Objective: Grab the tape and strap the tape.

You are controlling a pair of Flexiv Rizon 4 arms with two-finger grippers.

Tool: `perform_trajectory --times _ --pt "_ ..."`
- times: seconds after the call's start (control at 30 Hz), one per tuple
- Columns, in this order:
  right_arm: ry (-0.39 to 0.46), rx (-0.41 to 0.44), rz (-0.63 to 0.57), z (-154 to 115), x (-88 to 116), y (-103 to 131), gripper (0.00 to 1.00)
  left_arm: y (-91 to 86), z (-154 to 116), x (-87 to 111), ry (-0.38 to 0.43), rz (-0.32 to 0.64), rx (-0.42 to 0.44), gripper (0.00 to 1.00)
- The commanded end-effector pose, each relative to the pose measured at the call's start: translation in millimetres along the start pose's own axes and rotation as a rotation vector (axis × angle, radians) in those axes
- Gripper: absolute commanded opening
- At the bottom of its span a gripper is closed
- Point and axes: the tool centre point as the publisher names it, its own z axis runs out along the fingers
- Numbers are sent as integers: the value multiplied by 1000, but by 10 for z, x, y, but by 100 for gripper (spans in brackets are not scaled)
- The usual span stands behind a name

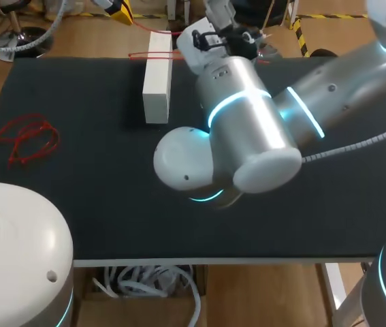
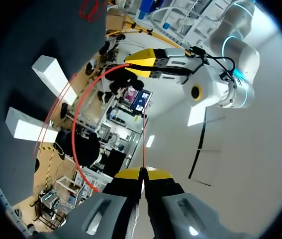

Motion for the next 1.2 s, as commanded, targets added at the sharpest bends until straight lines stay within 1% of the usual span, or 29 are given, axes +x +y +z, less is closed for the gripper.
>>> perform_trajectory --times 0.03,0.4,0.6,0.8,0.9,1.07,1.2 --pt "6 -9 -4 -2 -26 -34 0 -3 -7 -2 2 0 -3 0" --pt "6 -9 -4 -2 -26 -34 0 -3 -7 -2 2 0 -3 0" --pt "79 31 11 3 -117 39 0 -3 -7 -2 2 0 -3 0" --pt "165 94 14 1 -191 -36 0 -3 -7 -2 2 0 -3 0" --pt "200 110 2 -5 -212 -55 0 -3 -7 -2 2 0 -3 0" --pt "244 93 -51 -18 -282 -56 0 -3 -7 -2 2 0 -3 0" --pt "283 64 -93 -11 -293 -59 0 -3 -7 -2 2 0 -3 0"
